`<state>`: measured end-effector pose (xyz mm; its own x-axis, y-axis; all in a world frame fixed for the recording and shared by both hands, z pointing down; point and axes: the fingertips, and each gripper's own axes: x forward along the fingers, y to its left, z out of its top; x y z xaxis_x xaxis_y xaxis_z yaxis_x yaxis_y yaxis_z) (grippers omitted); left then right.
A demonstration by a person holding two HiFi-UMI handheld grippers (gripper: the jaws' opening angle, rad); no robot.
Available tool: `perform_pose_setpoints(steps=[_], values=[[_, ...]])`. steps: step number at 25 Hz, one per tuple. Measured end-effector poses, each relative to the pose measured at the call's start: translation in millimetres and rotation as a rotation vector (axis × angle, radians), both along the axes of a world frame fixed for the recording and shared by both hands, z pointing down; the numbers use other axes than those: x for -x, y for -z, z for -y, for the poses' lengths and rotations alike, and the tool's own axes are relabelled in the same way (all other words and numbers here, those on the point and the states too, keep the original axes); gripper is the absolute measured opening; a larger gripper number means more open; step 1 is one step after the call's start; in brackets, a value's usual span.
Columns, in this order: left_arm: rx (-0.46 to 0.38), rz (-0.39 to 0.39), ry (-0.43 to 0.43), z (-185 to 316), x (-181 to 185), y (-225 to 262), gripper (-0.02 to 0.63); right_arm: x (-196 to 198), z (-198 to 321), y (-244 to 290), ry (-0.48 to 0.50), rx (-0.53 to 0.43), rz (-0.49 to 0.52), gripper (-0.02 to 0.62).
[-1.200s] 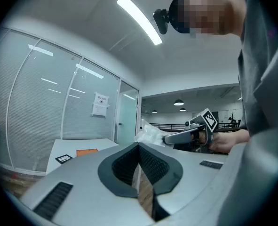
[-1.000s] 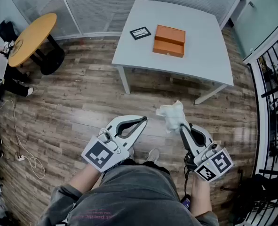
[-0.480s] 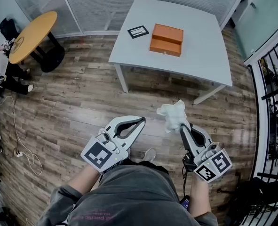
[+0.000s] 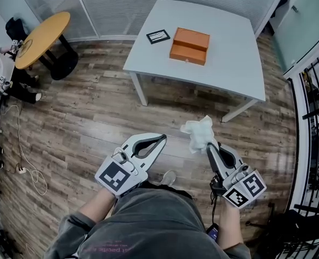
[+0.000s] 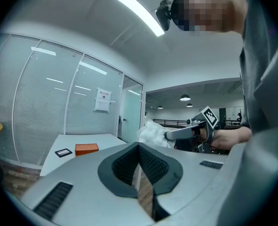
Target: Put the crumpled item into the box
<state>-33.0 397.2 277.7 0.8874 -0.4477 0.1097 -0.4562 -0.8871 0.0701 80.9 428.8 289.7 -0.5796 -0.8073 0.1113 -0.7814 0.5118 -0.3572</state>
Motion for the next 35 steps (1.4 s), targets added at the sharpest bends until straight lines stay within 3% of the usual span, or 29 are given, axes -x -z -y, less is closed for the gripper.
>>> perform_pose_setpoints(steps=[19, 35], values=[[0.037, -0.007, 0.006, 37.6, 12.2, -19.0, 0.012, 6.3, 38.5, -13.5, -0.011, 0.038, -0.016, 0.006], [0.052, -0.013, -0.082, 161.6, 40.5, -30.8, 0.012, 47.3, 158.2, -31.3, -0.067, 0.077, -0.019, 0.006]])
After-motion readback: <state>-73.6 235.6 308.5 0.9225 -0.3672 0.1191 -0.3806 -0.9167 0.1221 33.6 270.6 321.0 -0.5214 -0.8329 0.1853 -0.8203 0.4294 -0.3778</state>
